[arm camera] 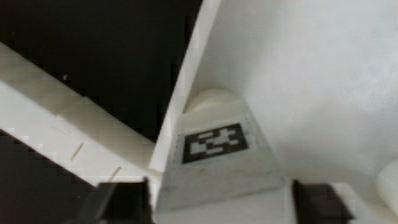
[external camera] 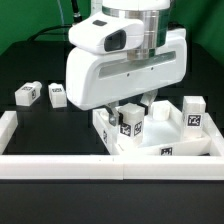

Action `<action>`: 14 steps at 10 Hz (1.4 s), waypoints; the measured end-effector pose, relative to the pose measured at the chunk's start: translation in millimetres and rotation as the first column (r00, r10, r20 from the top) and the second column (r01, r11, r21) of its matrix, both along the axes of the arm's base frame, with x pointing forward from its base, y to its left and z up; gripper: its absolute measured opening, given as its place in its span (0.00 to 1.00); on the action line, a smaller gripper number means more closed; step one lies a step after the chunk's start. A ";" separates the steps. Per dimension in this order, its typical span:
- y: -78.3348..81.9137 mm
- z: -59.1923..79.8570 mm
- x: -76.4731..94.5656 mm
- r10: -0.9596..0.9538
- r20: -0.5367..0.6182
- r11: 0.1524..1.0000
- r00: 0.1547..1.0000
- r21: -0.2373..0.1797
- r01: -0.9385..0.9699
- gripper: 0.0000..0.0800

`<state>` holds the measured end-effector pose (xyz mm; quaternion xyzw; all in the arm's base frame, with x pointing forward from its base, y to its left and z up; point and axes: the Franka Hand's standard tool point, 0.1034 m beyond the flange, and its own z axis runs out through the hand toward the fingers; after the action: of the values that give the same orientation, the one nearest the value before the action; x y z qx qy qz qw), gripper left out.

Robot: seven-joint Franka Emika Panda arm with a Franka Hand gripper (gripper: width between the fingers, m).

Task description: Assemble square table

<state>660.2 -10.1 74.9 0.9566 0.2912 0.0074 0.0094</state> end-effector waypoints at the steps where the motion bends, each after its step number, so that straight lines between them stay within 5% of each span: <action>1: -0.2 -0.1 -0.1 -0.015 0.000 1.000 1.000 0.000 0.015 0.36; 6: -0.3 -0.2 -0.1 -0.352 0.002 0.936 0.936 0.012 0.352 0.36; 10: 2.4 -0.1 -1.3 -0.777 -0.020 0.628 0.629 0.029 0.778 0.36; 14: 1.5 -0.5 -1.9 -0.933 -0.047 0.357 0.358 0.034 0.934 0.36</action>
Offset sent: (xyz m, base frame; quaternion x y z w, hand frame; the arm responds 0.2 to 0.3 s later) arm 0.0000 0.0000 0.0000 0.0000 0.0000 0.1296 0.9916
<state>658.4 -8.6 74.4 0.9531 -0.3021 -0.0005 -0.0167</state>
